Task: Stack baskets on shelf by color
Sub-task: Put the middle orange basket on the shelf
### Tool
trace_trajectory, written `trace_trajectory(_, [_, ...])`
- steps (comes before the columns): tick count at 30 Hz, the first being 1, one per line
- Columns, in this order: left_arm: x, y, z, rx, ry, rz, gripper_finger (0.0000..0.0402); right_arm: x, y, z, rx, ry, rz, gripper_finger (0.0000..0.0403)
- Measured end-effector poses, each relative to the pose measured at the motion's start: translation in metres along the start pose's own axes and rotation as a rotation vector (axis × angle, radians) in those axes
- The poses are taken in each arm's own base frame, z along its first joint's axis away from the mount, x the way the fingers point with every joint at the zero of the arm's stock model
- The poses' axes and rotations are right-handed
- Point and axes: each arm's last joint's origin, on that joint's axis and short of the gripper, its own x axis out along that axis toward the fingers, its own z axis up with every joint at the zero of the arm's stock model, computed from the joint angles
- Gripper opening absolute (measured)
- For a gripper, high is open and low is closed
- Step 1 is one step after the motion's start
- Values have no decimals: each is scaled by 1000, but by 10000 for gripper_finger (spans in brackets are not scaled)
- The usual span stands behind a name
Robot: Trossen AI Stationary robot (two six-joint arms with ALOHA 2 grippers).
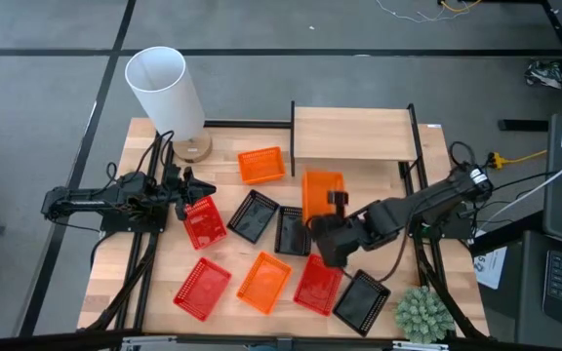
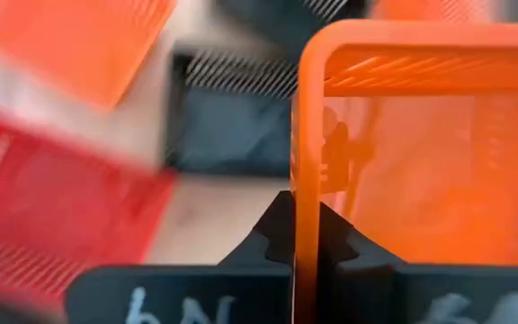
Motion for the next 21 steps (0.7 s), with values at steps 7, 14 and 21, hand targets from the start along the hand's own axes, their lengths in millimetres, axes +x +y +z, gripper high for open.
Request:
trace_trajectory(7, [0, 0, 0, 0, 0, 0, 41, -19, -45, 29, -140, -112, -225, 0])
trace_trajectory(14, [0, 0, 0, 3, 0, 1, 41, 3, -130, 20, -140, 140, -117, 0])
trace_trajectory(21, [0, 0, 0, 67, 0, 1, 41, -9, -192, -31, 127, 357, -66, 0])
